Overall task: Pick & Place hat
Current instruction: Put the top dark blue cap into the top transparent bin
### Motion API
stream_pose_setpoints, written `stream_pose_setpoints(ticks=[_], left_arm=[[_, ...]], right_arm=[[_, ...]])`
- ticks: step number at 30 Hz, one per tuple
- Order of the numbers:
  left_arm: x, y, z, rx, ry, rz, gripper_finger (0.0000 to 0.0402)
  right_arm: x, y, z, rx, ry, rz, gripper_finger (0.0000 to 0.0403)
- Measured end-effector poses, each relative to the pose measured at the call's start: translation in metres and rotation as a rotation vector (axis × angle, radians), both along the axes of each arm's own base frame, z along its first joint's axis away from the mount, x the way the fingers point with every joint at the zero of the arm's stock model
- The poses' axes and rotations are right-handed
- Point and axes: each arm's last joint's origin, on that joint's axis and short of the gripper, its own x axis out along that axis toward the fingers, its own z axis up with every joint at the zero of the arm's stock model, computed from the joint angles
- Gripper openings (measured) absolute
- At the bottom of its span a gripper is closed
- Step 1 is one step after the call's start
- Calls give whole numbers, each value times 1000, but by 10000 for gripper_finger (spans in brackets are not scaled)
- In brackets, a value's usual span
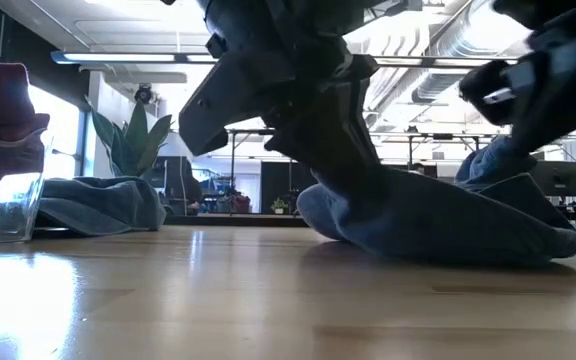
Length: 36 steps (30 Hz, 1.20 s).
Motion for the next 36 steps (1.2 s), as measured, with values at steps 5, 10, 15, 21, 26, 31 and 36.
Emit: stream_pose_setpoints(ticks=[5, 10, 15, 21, 26, 31, 36], left_arm=[[0, 0, 0, -7, -1, 6, 3], [0, 0, 0, -16, -2, 13, 3], [0, 0, 0, -21, -5, 19, 3], [3, 0, 3, -30, -53, 60, 5], [4, 2, 12, 37, -32, 101, 55], [-3, 9, 38, 230, 82, 217, 135], [-19, 24, 47, 384, 134, 475, 172]], right_arm=[[-5, 18, -19, -31, 73, 107, 86], [-3, 31, -41, -225, 36, 172, 165], [0, 35, -66, -388, 23, 143, 182], [7, 33, -72, -398, 9, 96, 78], [12, 24, -72, -395, 0, 9, 18], [16, 12, -50, -295, -31, -48, 12], [11, -9, 1, -189, -158, -175, 11]])
